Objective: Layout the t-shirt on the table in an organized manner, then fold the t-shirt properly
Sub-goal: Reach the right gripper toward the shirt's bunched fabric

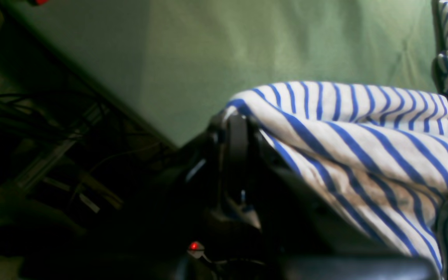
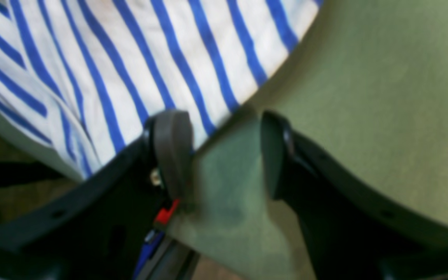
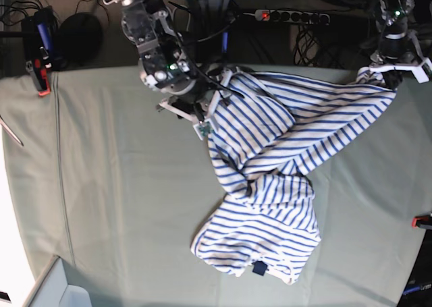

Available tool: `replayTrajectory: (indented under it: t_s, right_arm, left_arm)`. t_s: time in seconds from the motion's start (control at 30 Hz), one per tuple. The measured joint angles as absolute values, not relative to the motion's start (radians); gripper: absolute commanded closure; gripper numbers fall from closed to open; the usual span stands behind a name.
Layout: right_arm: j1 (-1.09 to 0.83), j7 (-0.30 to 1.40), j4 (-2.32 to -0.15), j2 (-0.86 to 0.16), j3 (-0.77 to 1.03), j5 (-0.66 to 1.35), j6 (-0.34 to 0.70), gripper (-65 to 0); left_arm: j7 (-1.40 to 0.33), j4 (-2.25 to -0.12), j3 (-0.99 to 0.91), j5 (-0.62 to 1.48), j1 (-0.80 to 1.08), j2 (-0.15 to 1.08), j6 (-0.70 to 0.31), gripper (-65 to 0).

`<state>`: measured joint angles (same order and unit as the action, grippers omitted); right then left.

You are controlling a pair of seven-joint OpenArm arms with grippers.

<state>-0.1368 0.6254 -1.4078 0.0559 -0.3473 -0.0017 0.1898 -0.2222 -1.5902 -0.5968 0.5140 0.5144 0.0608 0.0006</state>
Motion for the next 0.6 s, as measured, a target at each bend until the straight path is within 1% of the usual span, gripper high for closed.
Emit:
replayTrajectory:
  t_s: [0.07,0.1,0.17,0.27,0.33,0.47,0.53,0.6]
  right_arm:
    - [-0.134,0.629,-1.407,0.059,-0.348,0.0,0.191,-28.8]
    - [-0.134,0.632,-1.407,0.066,-0.348,-0.001,0.191,-26.6]
    - [-0.134,0.638,-1.407,0.076,-0.35,0.001,0.191,-20.1]
    - [-0.134,0.641,-1.407,0.089,-0.35,0.0,0.191,-6.8]
    - [-0.133,0.64,-1.407,0.095,-0.35,0.001,0.191,0.0]
    - [-0.134,0.64,-1.407,0.097,-0.35,0.001,0.191,0.0]
    - [-0.133,0.64,-1.408,0.097,-0.349,0.001,0.191,0.0]
    - [-0.134,0.643,-1.409,0.094,-0.349,0.001,0.191,-0.2]
  left_arm:
    - [-0.27,-1.59,-0.597,0.514,0.504,0.062,0.002,-2.0]
    - [-0.313,-1.592,-0.599,0.514,0.5,0.064,0.004,-3.8]
    - [-0.382,-1.598,-0.601,0.515,0.485,0.062,0.004,-9.2]
    - [-0.408,-1.599,-0.603,0.518,0.472,0.062,0.004,-22.6]
    - [-0.409,-1.608,-0.603,0.517,0.474,0.063,0.005,-30.7]
    - [-0.416,-1.644,-0.606,0.517,0.479,0.063,0.005,-45.5]
    - [-0.417,-1.679,-0.606,0.517,0.479,0.061,0.007,-50.4]
    - [-0.41,-1.732,-0.604,0.52,0.498,0.054,0.003,-53.1]
